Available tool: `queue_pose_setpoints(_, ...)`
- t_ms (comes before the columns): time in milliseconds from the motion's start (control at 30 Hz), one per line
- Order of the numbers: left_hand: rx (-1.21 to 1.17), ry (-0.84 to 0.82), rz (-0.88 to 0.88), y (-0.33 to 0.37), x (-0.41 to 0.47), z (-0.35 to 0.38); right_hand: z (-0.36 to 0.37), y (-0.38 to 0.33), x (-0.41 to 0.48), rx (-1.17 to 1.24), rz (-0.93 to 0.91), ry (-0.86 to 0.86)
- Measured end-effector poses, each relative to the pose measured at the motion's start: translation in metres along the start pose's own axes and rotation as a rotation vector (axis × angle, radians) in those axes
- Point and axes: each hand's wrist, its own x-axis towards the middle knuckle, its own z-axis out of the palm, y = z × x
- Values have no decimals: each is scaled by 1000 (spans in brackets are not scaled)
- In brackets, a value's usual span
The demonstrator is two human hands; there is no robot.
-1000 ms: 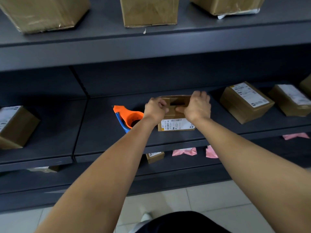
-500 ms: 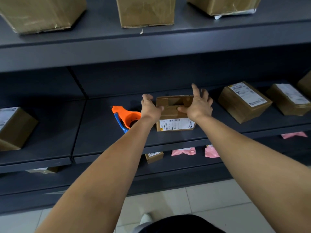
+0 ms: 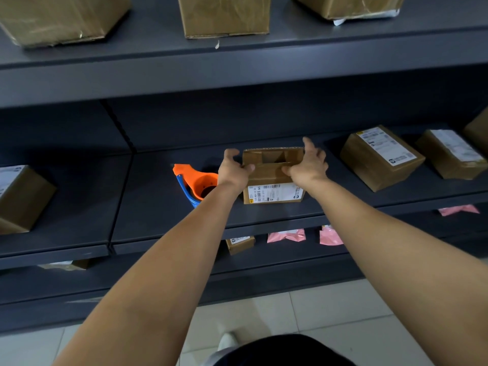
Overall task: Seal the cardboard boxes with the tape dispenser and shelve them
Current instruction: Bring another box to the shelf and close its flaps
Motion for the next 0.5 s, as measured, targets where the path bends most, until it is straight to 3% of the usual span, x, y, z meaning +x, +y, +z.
queue_pose_setpoints(167,42,-1,118,-1,-6,2,-1,3,0,-125,-105,-25)
queue_pose_setpoints(500,-49,-3,78,-7,-2,4,-10,5,-4,-248,-99,-124)
